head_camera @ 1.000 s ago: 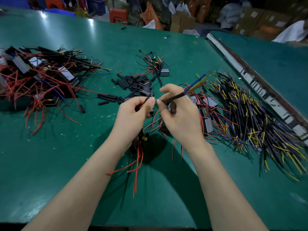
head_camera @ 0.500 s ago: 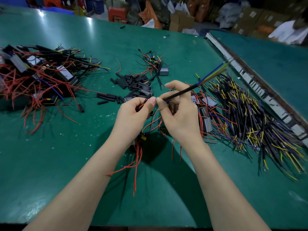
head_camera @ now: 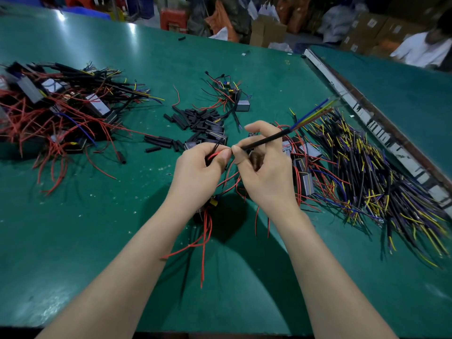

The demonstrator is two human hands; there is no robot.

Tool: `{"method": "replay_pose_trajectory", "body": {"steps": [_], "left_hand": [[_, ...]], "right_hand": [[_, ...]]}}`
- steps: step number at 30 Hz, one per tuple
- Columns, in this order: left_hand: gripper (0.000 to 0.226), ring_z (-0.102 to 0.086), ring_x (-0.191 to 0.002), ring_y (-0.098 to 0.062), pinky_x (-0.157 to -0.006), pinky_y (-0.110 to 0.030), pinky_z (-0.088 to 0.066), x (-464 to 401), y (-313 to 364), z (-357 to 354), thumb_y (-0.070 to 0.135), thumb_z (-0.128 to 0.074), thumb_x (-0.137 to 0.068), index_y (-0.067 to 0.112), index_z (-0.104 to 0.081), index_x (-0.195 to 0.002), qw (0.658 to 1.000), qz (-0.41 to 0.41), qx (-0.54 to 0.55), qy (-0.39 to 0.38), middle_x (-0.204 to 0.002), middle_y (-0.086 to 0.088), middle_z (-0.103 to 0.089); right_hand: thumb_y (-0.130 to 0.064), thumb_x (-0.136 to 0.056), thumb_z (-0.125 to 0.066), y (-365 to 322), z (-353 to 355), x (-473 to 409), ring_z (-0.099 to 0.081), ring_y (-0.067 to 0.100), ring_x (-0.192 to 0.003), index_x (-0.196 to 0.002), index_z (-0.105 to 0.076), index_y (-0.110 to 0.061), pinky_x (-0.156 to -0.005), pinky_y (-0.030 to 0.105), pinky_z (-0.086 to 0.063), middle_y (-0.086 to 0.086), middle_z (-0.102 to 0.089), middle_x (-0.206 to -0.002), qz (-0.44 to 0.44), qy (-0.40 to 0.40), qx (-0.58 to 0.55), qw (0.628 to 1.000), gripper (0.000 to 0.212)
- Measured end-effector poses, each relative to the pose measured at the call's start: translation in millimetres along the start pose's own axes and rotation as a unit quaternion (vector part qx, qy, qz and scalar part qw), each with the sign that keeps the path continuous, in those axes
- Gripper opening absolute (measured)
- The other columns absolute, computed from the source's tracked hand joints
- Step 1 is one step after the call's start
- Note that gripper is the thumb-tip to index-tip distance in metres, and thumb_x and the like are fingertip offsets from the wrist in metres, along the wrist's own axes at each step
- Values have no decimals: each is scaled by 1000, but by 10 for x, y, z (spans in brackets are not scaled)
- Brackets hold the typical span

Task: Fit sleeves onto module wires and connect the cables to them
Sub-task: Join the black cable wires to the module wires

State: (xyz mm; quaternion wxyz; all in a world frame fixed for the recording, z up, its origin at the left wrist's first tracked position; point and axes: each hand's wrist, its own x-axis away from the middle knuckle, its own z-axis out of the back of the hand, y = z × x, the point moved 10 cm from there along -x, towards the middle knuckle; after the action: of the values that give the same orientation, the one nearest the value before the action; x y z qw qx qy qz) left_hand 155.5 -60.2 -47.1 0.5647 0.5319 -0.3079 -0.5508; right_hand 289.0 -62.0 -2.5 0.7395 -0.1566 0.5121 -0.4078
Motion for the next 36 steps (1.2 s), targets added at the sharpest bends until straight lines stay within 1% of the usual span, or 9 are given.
{"method": "replay_pose_trajectory", "body": {"steps": [4,9,11,15,20,27,30,32,36], "left_hand": [[14,-44,-58,-1,-55,-9,-31,55,176,81,19,-58,-91,20,-61,-78,991,-70,-99,51,-65,12,-51],[16,-35,-66,-5,-61,-20,-24,115,354,112,10,-59,-90,13,-56,-74,979,-138,-131,75,-68,13,-43],[18,-40,-67,-8,-63,-23,-28,98,320,99,12,-57,-92,15,-54,-75,984,-124,-109,62,-68,11,-46],[22,-53,-72,-29,-69,-39,-44,46,195,-13,18,-52,-96,2,-60,-84,997,-67,-22,-8,-75,-14,-59],[23,-46,-66,-15,-63,-31,-37,39,172,-56,17,-52,-96,3,-58,-79,998,-57,5,-42,-70,-3,-51],[21,-49,-69,-3,-62,-13,-35,11,182,-6,23,-54,-96,7,-65,-85,992,-99,-83,-12,-75,5,-56],[29,-57,-85,-18,-78,-28,-44,5,141,-25,27,-45,-100,9,-64,-88,994,-93,-59,-9,-86,-5,-61],[28,-60,-94,-21,-88,-39,-48,-2,118,4,29,-40,-101,20,-64,-90,997,-78,-23,5,-94,-5,-64],[22,-61,-87,-18,-85,-41,-49,-28,114,54,30,-45,-98,36,-58,-81,998,-63,-9,17,-87,4,-64]], "right_hand": [[-16,-88,-62,17,-10,13,-58,-1,-65,-104,-40,-44,-65,24,-47,-29,-63,-81,-21,7,-39,999,39],[-2,-86,-63,79,3,-5,-62,-3,-69,-104,-41,-29,-68,10,-44,-22,-65,-77,-48,20,-149,987,40],[-5,-86,-64,96,-7,-18,-62,2,-71,-104,-43,-28,-70,15,-45,-16,-66,-77,-61,9,-169,984,36],[-12,-86,-68,103,4,-50,-61,5,-72,-99,-53,-29,-69,19,-46,-14,-66,-81,-67,-34,-177,981,26],[-16,-89,-67,82,-32,-78,-58,0,-79,-88,-64,-29,-71,19,-44,-12,-63,-85,-38,-103,-93,990,12],[-23,-91,-64,125,-4,-80,-53,-2,-76,-91,-70,-15,-71,13,-35,-10,-59,-83,-24,-81,5,996,10],[-23,-92,-63,118,18,-85,-52,-3,-74,-90,-67,-19,-70,12,-35,-16,-57,-80,-31,-65,2,997,5],[-23,-92,-63,118,16,-86,-52,-4,-72,-89,-65,-24,-69,11,-34,-20,-56,-78,-35,-64,-1,997,3],[-25,-92,-63,162,-4,-74,-52,-3,-74,-89,-64,-26,-70,13,-35,-19,-57,-78,-53,-76,-6,996,4]]}}
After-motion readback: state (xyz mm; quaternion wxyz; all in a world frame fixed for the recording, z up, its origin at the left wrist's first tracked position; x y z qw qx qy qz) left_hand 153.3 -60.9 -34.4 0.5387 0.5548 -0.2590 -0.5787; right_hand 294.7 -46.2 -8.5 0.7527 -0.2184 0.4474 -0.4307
